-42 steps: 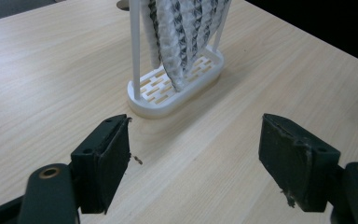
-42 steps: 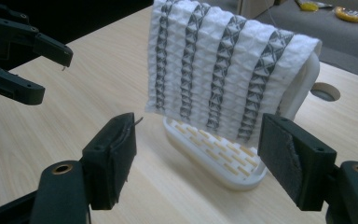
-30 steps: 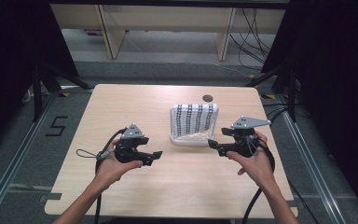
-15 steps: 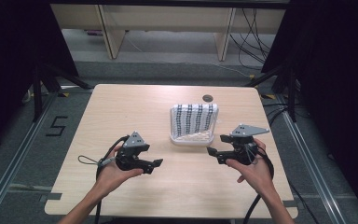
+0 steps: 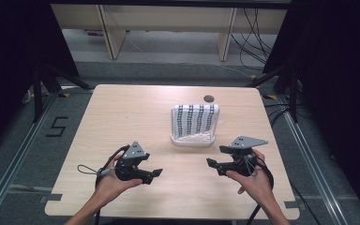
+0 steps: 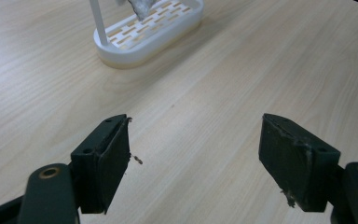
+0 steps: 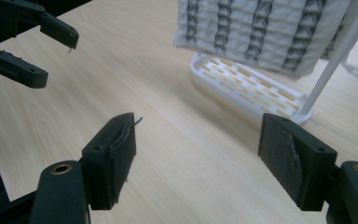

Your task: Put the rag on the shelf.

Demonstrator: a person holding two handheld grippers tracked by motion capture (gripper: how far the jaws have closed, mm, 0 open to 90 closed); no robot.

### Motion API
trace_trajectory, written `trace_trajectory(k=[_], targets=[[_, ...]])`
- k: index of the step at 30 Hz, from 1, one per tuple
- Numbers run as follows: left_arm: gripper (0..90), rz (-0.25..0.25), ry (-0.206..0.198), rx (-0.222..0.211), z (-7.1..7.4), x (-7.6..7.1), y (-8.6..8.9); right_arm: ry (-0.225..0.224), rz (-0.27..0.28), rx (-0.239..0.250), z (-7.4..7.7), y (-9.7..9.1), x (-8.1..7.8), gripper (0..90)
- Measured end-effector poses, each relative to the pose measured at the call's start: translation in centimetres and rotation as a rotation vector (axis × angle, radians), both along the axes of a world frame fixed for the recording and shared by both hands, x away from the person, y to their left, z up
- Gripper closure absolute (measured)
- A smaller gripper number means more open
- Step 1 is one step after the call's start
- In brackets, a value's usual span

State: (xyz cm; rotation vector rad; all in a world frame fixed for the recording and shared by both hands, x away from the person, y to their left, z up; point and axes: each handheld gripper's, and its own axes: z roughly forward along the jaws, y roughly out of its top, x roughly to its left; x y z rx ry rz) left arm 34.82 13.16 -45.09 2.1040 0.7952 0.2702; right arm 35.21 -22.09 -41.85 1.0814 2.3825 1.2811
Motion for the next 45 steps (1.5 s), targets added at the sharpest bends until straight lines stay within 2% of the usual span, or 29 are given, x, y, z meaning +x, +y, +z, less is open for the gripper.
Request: trace_trajectory(k=[2,3,4,5,6,8,9,12,14,15,16,17,20,21,22,24,25,26,27,30,31,33,35,36,37,40,42,43,45], targets=[[24.4,0.003,0.002,0.007,-0.3,-0.3,0.2,0.011,-0.005,-0.003,-0.4,-0.2,-0.2,28.8],[24.4,0.004,0.002,0.012,-0.4,-0.4,0.2,-0.005,0.003,-0.01,-0.6,-0.4,-0.2,28.8],[24.3,0.002,0.006,0.01,-0.6,-0.6,0.3,0.016,-0.009,0.007,-0.8,-0.2,-0.4,28.8],[24.3,0.002,0.006,0.011,-0.7,-0.7,0.4,-0.001,-0.011,-0.016,-1.1,-0.4,-0.5,28.7],[24.3,-0.003,0.01,0.009,-0.8,-0.8,0.5,0.028,-0.02,-0.001,-1.2,-0.4,-0.8,28.7],[24.2,0.01,0.013,-0.001,-1.1,-1.0,0.5,0.02,-0.003,-0.007,-1.6,-0.5,-1.0,28.6],[24.2,0.0,0.01,0.019,-1.1,-1.0,0.7,0.032,0.001,-0.002,-1.8,-0.5,-1.2,28.6],[24.1,0.0,0.014,0.006,-1.3,-1.3,0.8,0.012,0.007,-0.016,-2.3,-0.6,-1.5,28.2],[24.0,0.001,0.016,0.009,-1.6,-1.6,0.9,0.021,0.01,-0.009,-2.7,-0.5,-1.9,28.2],[23.9,-0.006,0.017,0.015,-1.7,-1.8,1.0,0.046,0.008,0.001,-2.8,-0.4,-2.1,28.2],[23.9,-0.002,0.015,0.017,-1.8,-1.9,1.1,0.035,0.023,-0.004,-2.9,-0.4,-2.2,28.1],[23.9,0.011,0.008,0.023,-2.0,-2.1,1.1,0.052,0.026,0.011,-3.1,-0.3,-2.4,28.0],[23.8,0.013,0.005,0.026,-2.4,-2.5,1.3,0.05,0.017,0.013,-3.6,-0.4,-3.1,28.0],[23.8,0.018,0.002,0.019,-2.7,-2.7,1.3,0.037,0.052,0.014,-3.8,-0.4,-2.9,27.9],[23.8,0.017,0.002,0.047,-2.8,-2.8,1.4,0.059,0.041,0.012,-4.1,-0.4,-3.3,27.9],[23.8,0.005,0.011,0.049,-3.1,-3.2,1.5,0.063,0.033,-0.005,-4.5,-0.3,-3.7,27.9],[23.8,0.01,0.014,0.041,-3.3,-3.3,1.4,0.051,0.04,-0.015,-4.8,-0.4,-3.7,27.9],[23.8,0.013,0.019,0.043,-3.3,-3.5,1.5,0.063,0.039,-0.001,-5.1,-0.3,-3.9,27.7],[23.8,0.009,0.01,0.049,-3.4,-3.6,1.6,0.067,0.037,-0.016,-5.3,-0.3,-4.1,27.7],[23.5,0.015,0.016,0.033,-3.6,-4.0,1.6,0.085,0.048,-0.019,-5.9,-0.1,-4.6,27.6],[23.4,0.004,0.014,0.069,-3.8,-4.2,1.9,0.088,0.078,-0.019,-6.2,-0.1,-4.5,27.6],[23.3,0.001,0.011,0.064,-3.9,-4.3,2.0,0.103,0.08,-0.02,-6.4,0.0,-4.8,27.5],[23.3,0.017,0.021,0.054,-4.1,-4.7,2.4,0.081,0.081,-0.033,-6.6,-0.1,-5.0,27.1],[23.3,0.016,0.019,0.044,-4.1,-4.7,2.5,0.091,0.054,-0.044,-6.5,-0.1,-5.3,26.8],[23.2,0.024,0.015,0.062,-4.2,-4.8,2.7,0.082,0.066,-0.046,-6.6,-0.2,-5.2,26.8],[23.1,0.019,0.022,0.069,-4.5,-4.9,2.7,0.095,0.076,-0.034,-6.7,-0.3,-5.3,26.7],[22.9,0.013,0.032,0.075,-4.6,-4.9,2.6,0.078,0.05,-0.048,-6.7,-0.3,-5.5,26.6],[22.9,0.008,0.02,0.084,-4.7,-4.9,2.5,0.078,0.051,-0.052,-6.7,-0.4,-5.5,26.2],[22.8,0.0,0.023,0.081,-4.8,-4.9,2.3,0.084,0.041,-0.057,-6.7,-0.3,-5.5,26.1]])
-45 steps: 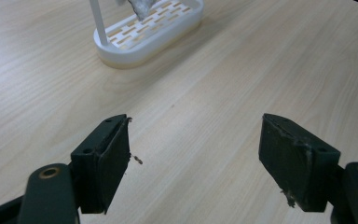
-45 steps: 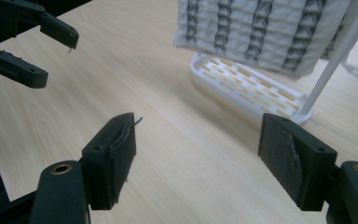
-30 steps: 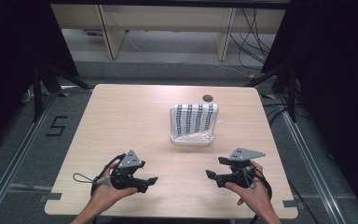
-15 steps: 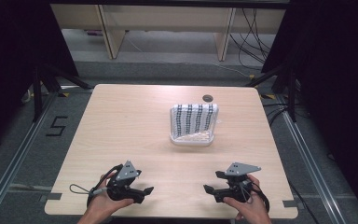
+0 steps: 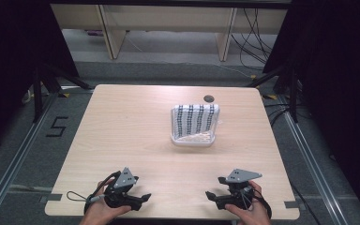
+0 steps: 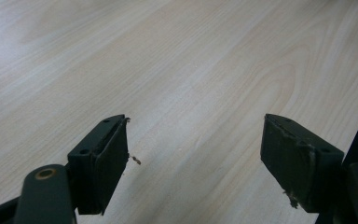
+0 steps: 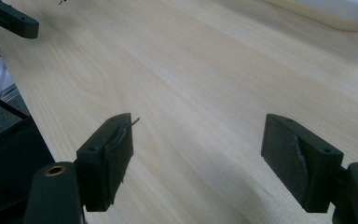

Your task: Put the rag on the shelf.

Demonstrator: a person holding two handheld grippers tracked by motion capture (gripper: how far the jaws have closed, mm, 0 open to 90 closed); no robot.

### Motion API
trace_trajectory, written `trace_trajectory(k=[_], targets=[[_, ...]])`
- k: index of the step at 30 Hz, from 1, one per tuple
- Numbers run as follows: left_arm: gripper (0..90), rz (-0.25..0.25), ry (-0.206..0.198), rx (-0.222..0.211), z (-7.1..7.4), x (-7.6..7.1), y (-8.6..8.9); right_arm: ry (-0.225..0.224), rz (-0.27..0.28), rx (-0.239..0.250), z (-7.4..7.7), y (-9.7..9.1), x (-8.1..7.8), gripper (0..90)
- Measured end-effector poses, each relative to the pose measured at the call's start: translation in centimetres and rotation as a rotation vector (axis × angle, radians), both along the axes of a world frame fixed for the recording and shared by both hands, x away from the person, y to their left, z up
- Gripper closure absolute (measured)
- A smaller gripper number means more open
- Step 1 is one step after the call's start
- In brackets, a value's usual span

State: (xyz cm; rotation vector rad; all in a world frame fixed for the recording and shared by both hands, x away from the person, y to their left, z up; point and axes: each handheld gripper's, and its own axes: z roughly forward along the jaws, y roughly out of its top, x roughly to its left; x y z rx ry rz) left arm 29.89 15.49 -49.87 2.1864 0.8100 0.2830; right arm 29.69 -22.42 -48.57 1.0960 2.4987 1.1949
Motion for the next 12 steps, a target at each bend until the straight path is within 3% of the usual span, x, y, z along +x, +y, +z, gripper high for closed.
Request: trace_trajectory(k=[2,6,7,12], targets=[[22.8,0.004,-0.007,0.024,0.02,0.12,0.15,-0.01,0.006,-0.006,-0.06,-0.06,0.1,25.9],[22.4,0.03,0.008,-0.009,-0.05,0.16,0.28,-0.002,0.022,0.009,-0.23,-0.04,0.23,25.8],[22.3,0.015,-0.003,0.026,0.06,0.33,0.52,0.001,0.015,0.006,-0.21,-0.05,0.2,25.7],[18.8,0.021,-0.001,0.027,-0.13,0.4,0.48,-0.006,0.003,-0.007,-0.22,-0.11,0.23,25.5]])
